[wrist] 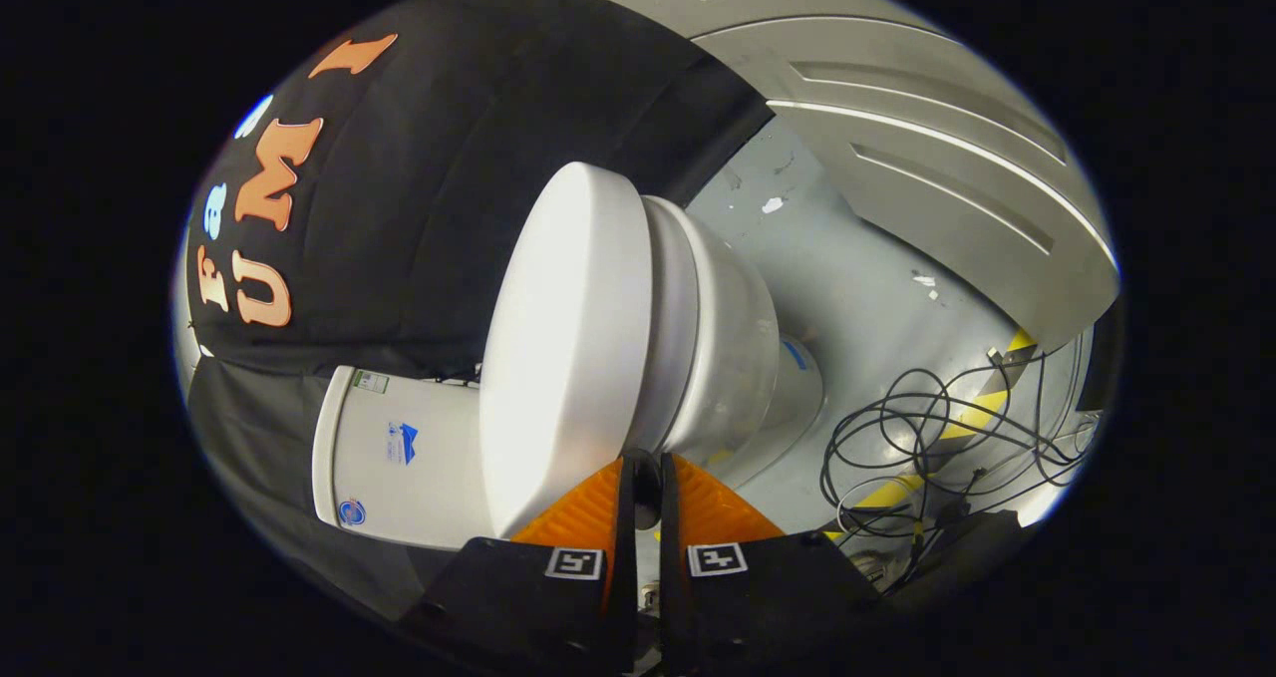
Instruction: Open the toilet lid.
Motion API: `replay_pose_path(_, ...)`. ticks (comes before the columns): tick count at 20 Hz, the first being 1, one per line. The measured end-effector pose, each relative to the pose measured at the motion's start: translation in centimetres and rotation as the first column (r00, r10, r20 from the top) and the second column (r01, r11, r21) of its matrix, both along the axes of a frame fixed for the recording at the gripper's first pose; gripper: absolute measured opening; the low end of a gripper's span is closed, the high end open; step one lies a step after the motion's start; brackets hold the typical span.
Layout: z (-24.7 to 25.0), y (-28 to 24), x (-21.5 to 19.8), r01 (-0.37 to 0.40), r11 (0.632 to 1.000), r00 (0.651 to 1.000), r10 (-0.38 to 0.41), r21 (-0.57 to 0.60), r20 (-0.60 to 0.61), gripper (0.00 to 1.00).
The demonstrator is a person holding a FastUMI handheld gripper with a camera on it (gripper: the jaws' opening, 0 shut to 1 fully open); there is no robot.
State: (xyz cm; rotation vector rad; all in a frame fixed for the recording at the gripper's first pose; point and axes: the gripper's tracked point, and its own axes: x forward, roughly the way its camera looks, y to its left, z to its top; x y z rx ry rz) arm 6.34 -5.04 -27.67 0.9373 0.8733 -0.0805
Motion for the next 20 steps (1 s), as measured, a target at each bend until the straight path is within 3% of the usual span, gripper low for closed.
replay_pose_path(3, 1.0, -0.1, -0.4, 0.002, 1.000, 1.000, -0.003, 0.019, 0.017, 0.08)
replay_pose_path(15, 1.0, -0.5, 0.2, 0.038, 0.999, 0.998, -0.037, -0.021, 0.041, 0.08)
replay_pose_path(20, 2.6, -0.4, 0.7, 0.047, 0.996, 0.994, -0.039, -0.071, 0.104, 0.08)
